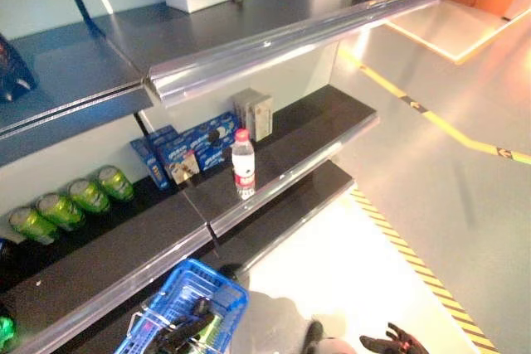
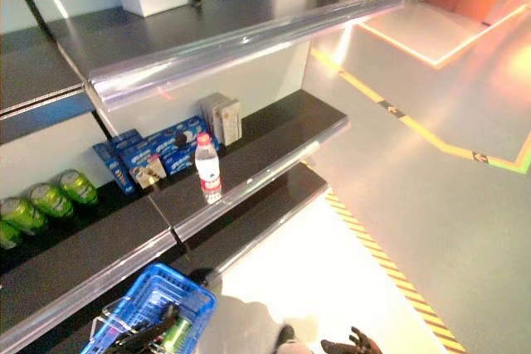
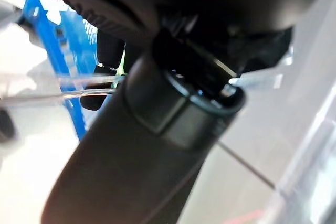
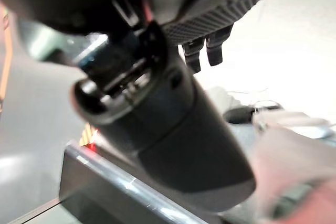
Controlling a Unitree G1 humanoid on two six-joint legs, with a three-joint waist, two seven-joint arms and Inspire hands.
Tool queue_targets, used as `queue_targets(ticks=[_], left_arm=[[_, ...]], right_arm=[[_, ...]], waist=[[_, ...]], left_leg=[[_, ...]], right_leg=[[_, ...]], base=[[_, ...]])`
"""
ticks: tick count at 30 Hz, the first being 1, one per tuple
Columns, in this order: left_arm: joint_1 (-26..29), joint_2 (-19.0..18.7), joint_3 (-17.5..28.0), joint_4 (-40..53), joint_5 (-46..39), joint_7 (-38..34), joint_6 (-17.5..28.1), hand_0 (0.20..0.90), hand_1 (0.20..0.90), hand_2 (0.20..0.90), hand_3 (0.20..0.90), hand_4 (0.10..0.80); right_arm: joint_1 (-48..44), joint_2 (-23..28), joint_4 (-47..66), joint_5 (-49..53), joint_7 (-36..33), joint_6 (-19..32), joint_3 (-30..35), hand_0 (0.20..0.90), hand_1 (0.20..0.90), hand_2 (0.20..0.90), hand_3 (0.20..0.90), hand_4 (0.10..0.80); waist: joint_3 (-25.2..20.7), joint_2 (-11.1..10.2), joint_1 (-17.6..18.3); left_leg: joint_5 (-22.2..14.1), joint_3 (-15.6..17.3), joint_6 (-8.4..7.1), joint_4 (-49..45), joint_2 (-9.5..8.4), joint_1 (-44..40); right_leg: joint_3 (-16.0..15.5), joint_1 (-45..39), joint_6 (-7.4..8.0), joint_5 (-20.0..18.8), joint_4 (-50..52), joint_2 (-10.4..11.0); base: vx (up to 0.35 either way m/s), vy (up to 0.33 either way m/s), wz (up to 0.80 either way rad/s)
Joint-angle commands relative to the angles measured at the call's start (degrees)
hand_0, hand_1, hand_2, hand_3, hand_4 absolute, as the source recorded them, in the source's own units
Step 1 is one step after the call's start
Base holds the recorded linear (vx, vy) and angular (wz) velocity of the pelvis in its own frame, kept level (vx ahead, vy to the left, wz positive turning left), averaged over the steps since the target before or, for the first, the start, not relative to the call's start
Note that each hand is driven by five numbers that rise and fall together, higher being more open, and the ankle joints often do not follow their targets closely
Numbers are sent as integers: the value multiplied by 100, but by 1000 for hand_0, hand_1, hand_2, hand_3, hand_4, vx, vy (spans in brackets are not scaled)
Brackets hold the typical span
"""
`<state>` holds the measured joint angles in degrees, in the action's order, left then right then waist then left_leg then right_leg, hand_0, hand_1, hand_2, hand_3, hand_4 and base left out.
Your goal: Pick up the drink and place into the basket.
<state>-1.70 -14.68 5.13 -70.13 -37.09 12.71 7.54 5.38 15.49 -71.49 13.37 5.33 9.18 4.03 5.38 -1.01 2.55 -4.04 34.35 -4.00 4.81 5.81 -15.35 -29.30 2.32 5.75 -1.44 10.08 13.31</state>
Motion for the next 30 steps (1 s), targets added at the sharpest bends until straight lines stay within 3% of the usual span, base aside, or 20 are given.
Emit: queue_targets(ticks=[1,4,11,13,15,16,17,18,19,21,23,24,26,28,30], left_arm=[[170,-318,56,369,173,443,489,300,300,300,200,100],[150,-327,123,398,186,401,497,300,300,300,200,100],[280,-357,165,495,195,192,381,300,300,300,200,100],[317,-300,178,611,128,103,295,300,300,300,200,100],[322,-234,134,781,61,18,214,300,300,300,200,100],[322,-216,133,811,60,3,192,300,300,300,200,100],[290,-165,130,825,46,-13,206,300,300,300,200,100],[272,-143,135,820,47,-16,216,300,300,300,200,100],[237,-105,155,810,61,-14,247,300,300,300,200,100],[205,-82,168,781,1,-33,269,300,300,300,200,100],[173,-76,234,608,-70,18,357,300,300,300,200,100],[159,-74,250,559,-123,32,386,300,300,300,200,100],[146,-107,281,427,-204,153,427,300,300,300,200,100],[130,-105,307,378,-269,158,446,300,300,300,200,100],[106,-86,369,367,-239,130,442,300,300,300,200,100]], right_arm=[[-378,141,-139,-14,41,243,-15,900,900,900,900,800],[-379,106,-153,-28,28,231,-46,900,900,900,900,800],[-474,79,-80,101,46,235,-185,900,900,900,900,800],[-525,138,89,95,-3,146,-310,900,900,900,900,800],[-580,195,231,121,-46,111,-387,900,900,900,900,800],[-599,217,257,158,-59,109,-397,900,900,900,900,800],[-653,258,288,227,-69,118,-412,900,900,900,900,800],[-674,268,288,236,-58,138,-414,900,900,900,900,800],[-719,280,260,219,-25,188,-403,900,900,900,900,800],[-766,289,229,151,2,246,-389,900,900,900,900,800],[-771,292,155,42,22,304,-387,900,900,900,900,800],[-759,294,135,-10,31,322,-386,900,900,900,900,800],[-696,289,59,-98,43,370,-389,900,900,900,900,800],[-748,300,38,-173,30,310,-424,900,900,900,900,800],[-781,281,26,-220,-32,206,-394,900,900,900,900,800]], waist=[[-115,-145,-183],[-138,-167,-187],[-198,-111,-50],[-102,-94,-119],[26,-160,-199],[55,-161,-228],[112,-157,-316],[124,-150,-342],[135,-119,-381],[135,-86,-409],[98,11,-440],[85,36,-453],[-19,92,-466],[-68,105,-530],[-137,82,-613]], left_leg=[[-115,-283,356,-149,-352,275],[-48,-160,334,-107,-276,241],[158,-173,198,-278,114,350],[892,-428,-296,-1266,661,805],[1071,-693,-446,-2058,970,1247],[1015,-815,-418,-2157,924,1367],[820,-981,-297,-2103,662,1509],[753,-996,-256,-2020,566,1534],[687,-947,-194,-1699,382,1549],[659,-762,-123,-1214,205,1552],[793,-557,-105,-589,-101,1664],[858,-522,-108,-464,-172,1690],[1019,-82,-14,-217,-257,1785],[971,-132,63,-138,-412,1762],[922,-183,146,-108,-533,1743]], right_leg=[[0,-664,501,-585,-634,327],[-57,-754,438,-403,-822,150],[218,-780,120,102,-724,-373],[355,-907,-165,259,-830,-676],[417,-963,-319,310,-866,-727],[423,-966,-340,329,-853,-729],[442,-965,-337,356,-812,-714],[446,-963,-323,360,-802,-710],[458,-973,-277,361,-806,-711],[409,-1032,-209,353,-870,-699],[385,-1174,-134,366,-964,-779],[385,-1218,-119,375,-983,-806],[237,-1445,-143,529,-913,-936],[229,-1490,-153,597,-821,-981],[215,-1571,-44,540,-659,-946]], base=[[-10,-336,-82],[-11,-282,-52],[3,-383,-14],[48,-436,-8],[5,-302,-11],[-7,-201,-25],[10,-101,-28],[43,-85,-36],[52,-40,-30],[107,-7,-16],[235,25,6],[257,22,3],[286,46,3],[237,66,2],[200,76,-1]])
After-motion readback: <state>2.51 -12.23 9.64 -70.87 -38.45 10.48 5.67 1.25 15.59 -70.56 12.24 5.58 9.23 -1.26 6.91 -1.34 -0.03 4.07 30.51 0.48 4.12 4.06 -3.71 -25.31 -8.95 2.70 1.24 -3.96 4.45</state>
